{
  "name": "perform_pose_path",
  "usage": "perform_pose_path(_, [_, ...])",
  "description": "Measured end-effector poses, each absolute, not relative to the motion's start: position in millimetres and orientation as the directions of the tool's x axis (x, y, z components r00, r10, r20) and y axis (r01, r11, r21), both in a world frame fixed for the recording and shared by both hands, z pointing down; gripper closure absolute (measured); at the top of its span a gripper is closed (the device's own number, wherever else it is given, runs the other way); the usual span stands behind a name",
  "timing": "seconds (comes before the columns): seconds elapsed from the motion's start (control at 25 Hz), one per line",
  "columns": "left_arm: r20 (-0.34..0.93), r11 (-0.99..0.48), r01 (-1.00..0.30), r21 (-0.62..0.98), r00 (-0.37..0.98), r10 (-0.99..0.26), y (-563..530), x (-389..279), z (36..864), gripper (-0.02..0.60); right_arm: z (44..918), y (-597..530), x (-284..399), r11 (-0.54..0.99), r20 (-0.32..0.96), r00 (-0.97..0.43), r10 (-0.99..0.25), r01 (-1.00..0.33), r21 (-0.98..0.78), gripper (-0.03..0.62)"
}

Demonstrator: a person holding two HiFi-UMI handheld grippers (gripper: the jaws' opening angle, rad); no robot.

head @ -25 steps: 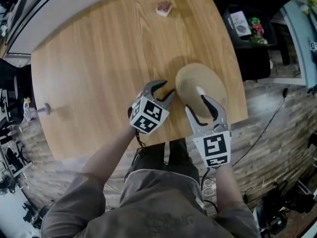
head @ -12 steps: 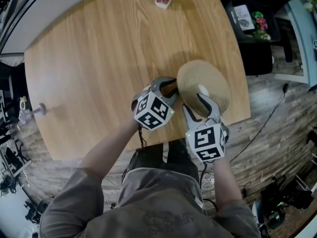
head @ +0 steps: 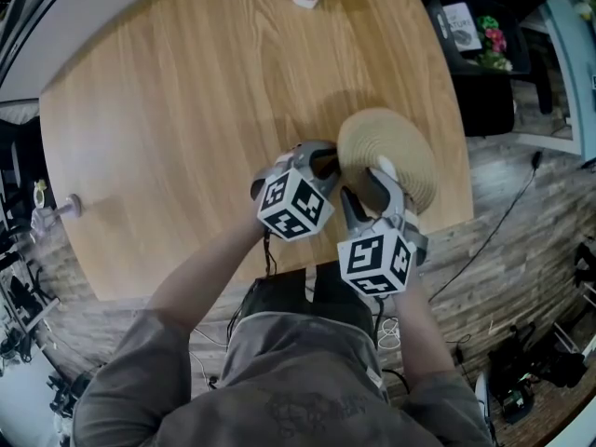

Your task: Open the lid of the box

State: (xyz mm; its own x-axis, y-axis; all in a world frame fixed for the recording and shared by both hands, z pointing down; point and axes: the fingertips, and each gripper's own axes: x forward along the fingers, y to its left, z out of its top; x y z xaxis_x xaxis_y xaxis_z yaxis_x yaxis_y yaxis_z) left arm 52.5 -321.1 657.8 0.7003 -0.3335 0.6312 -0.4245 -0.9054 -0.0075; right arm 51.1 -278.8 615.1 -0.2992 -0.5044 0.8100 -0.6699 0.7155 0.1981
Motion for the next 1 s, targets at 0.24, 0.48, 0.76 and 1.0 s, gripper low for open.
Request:
perform_pose_path(0.24, [0.642, -0.901, -0.434, 0.003, 0.691, -0.331, -322, 53, 661, 0.545, 620, -278, 51, 0.717, 0.789, -0.255, -0.558, -0.628, 0.304, 0.419])
perform_pose_path(0.48, [0.656, -0.877, -0.477, 0.058, 0.68, -0.327, -322, 54, 662, 0.555, 605, -278, 53, 0.714, 0.75, -0.365, -0.551, -0.672, 0.197, 0.458])
perform_pose_path(0.76, [0.666, -0.868, -0.493, 0.051, 0.665, -0.338, -326, 57, 661, 0.565, 552, -288, 69, 0.627, 0.593, -0.511, -0.622, -0.779, -0.014, 0.484])
perform_pose_path(1.0, [0.673, -0.871, -0.49, 0.044, 0.659, -0.336, -326, 57, 662, 0.566, 502, -303, 122, 0.485, 0.389, -0.515, -0.764, -0.855, -0.181, 0.5])
